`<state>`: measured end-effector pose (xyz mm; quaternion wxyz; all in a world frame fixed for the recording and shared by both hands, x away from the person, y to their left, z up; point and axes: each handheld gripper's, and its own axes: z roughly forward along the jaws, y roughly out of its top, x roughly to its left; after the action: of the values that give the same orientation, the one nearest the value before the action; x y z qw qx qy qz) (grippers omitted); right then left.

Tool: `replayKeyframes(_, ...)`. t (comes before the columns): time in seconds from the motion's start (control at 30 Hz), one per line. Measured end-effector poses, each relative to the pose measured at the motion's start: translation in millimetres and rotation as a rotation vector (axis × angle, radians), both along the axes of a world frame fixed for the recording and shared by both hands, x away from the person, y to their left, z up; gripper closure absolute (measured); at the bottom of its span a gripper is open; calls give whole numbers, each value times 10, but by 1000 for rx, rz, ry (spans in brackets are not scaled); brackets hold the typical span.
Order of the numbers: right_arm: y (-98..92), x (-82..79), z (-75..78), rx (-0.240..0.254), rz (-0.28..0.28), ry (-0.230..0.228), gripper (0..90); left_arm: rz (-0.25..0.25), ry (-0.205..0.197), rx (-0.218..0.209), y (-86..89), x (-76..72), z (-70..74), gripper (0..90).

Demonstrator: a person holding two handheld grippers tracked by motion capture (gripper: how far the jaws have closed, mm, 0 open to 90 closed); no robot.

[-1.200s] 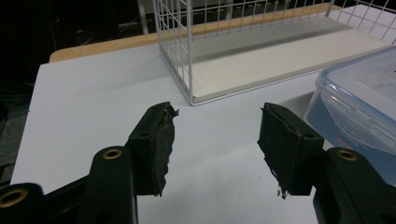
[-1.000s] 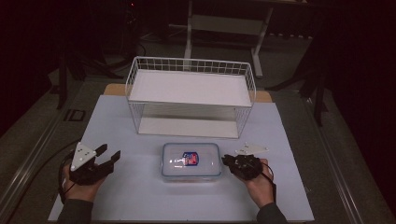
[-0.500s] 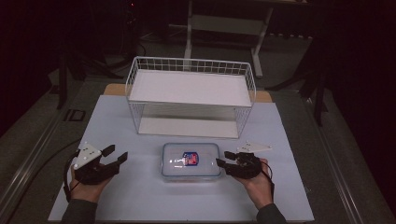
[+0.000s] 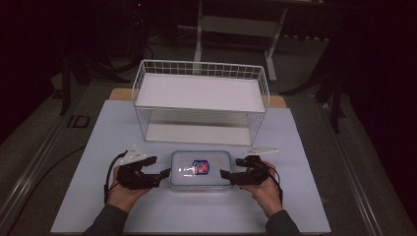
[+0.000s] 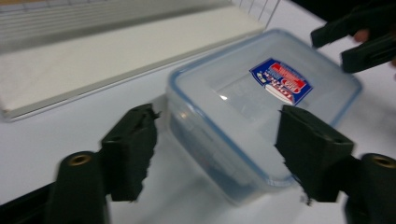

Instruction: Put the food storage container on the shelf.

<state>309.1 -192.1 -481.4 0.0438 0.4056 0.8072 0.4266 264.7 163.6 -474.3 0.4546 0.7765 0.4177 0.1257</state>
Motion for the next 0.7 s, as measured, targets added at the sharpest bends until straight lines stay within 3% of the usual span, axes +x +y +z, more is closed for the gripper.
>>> replayKeyframes(0.07, -3, 11, -12, 2, 1, 11, 141, 0, 0, 0, 0, 0, 0, 245)
replayKeyframes(0.1, -11, 24, -42, 12, 0, 32, 138, 4, 34, 23, -133, 85, -96, 206)
replayKeyframes(0.2, -10, 33, -83, 27, 8, 51, 135, -6, 85, 2, -178, 143, -188, 181)
replayKeyframes(0.27, -5, 37, -95, 28, 8, 57, 135, -6, 85, 2, -178, 143, -188, 181)
replayKeyframes(0.3, 20, 46, -122, 24, 12, 69, 129, -21, 154, -85, -175, 188, -276, 179)
replayKeyframes(0.33, 32, 51, -133, 30, 15, 78, 129, -23, 167, -105, -171, 200, -293, 179)
replayKeyframes(0.6, 56, 104, -210, 91, 23, 137, 99, -38, 237, -209, -128, 281, -397, 174)
replayKeyframes(0.7, 50, 119, -225, 105, 21, 152, 98, -38, 251, -224, -123, 294, -416, 159)
